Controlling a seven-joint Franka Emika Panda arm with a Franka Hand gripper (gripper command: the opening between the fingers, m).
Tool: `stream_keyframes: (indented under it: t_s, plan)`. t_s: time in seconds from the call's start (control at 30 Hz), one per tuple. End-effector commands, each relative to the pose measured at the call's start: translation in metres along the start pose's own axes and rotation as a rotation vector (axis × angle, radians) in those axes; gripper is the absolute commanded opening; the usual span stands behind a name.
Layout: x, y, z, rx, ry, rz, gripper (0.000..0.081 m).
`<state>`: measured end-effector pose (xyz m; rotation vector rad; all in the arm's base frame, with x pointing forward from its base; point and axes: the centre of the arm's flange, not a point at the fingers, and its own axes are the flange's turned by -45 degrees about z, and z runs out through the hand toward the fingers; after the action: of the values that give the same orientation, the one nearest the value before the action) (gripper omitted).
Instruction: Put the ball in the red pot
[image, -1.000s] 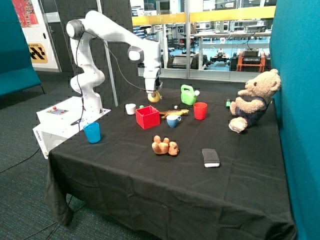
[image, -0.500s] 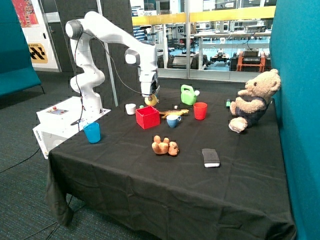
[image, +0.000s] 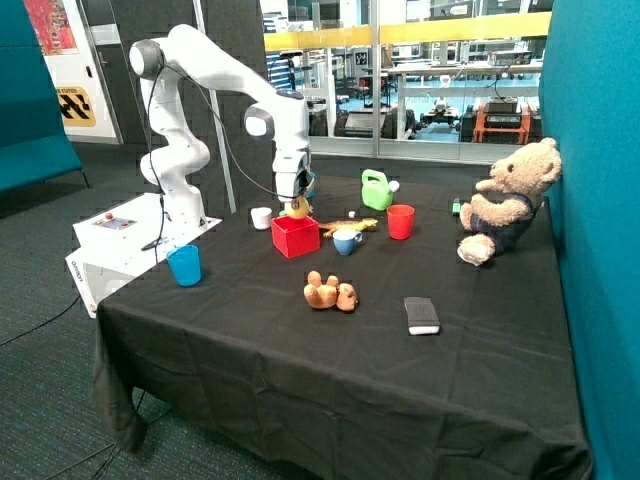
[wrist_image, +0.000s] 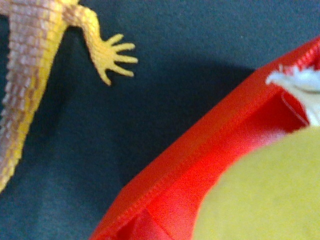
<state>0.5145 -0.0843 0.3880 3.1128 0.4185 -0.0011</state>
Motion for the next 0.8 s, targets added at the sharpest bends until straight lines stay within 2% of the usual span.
stream_keyframes:
  t_s: [0.0, 0.5, 0.57, 0.6, 0.67, 0.7, 0.77]
  plan:
    - [-0.009, 0.007, 0.016, 0.0007, 0.0008, 0.005, 0.0000]
    - [-0.008, 0.006, 0.040, 0.0007, 0.0008, 0.000, 0.0000]
    - [-0.006, 0.006, 0.041, 0.0007, 0.0008, -0.001, 0.0105]
    - [-0.005, 0.006, 0.042, 0.0007, 0.0008, -0.005, 0.0232]
    - [-0.003, 0.006, 0.043, 0.0007, 0.0008, -0.007, 0.0398]
    - [-0.001, 0.005, 0.044, 0.0007, 0.0008, -0.017, 0.0519]
    - [0.001, 0.002, 0.046, 0.0007, 0.0008, -0.029, 0.0664]
